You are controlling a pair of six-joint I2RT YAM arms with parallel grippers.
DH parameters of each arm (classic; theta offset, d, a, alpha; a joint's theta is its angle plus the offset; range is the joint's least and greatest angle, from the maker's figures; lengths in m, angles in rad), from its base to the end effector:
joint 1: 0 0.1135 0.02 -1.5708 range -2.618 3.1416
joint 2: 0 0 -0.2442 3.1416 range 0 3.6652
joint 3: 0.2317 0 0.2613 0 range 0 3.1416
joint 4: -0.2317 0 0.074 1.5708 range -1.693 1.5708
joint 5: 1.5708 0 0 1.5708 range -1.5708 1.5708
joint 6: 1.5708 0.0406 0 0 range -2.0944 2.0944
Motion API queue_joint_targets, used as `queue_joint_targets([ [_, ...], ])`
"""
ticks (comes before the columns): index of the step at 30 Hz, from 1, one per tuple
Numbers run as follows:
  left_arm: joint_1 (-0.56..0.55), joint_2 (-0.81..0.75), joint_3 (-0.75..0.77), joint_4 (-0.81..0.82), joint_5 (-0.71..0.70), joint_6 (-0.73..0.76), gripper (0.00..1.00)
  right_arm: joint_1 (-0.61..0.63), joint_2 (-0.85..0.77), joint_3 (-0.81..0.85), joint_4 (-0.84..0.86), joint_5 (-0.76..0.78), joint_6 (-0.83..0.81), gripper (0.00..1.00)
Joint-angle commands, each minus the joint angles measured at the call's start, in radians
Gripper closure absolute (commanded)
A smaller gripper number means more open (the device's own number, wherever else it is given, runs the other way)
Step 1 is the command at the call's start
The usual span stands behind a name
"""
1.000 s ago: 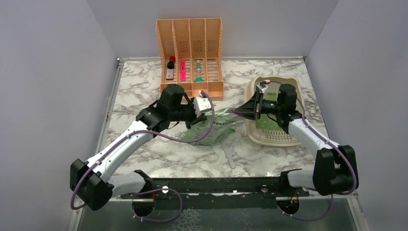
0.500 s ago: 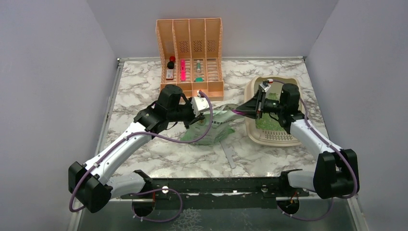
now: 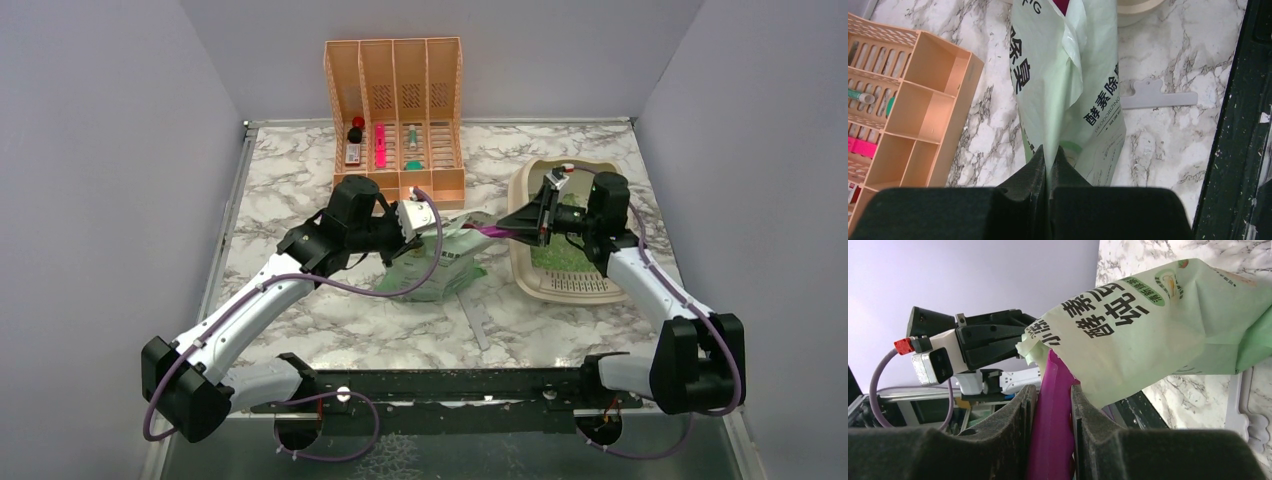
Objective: Fill the litter box with clean litter
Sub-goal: 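Scoop the cat litter from the cat litter bag.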
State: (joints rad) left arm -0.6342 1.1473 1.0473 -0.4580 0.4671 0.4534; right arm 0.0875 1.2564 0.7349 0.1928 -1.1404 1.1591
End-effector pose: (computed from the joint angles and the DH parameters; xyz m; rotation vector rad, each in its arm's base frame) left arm 0.2084 -0.1760 0.3121 1.3249 1.6552 -0.6032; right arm 0.2767 0.0613 0.2417 0.2293 2.1622 1.8544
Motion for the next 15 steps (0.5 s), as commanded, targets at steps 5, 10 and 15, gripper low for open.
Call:
queue_joint_targets([
  [5, 0.007, -0.036, 0.049, 0.002, 0.004, -0.009, 1.0, -0.096, -0.043, 0.0, -0.047, -0.049, -0.013, 0.99],
  [10, 0.007, -0.029, 0.047, 0.002, 0.005, -0.015, 1.0, -0.034, -0.041, 0.017, -0.101, -0.049, -0.044, 0.99],
  [15, 0.007, -0.031, 0.051, 0.004, 0.021, -0.023, 1.0, -0.011, -0.034, -0.051, 0.136, -0.025, 0.098, 0.99],
])
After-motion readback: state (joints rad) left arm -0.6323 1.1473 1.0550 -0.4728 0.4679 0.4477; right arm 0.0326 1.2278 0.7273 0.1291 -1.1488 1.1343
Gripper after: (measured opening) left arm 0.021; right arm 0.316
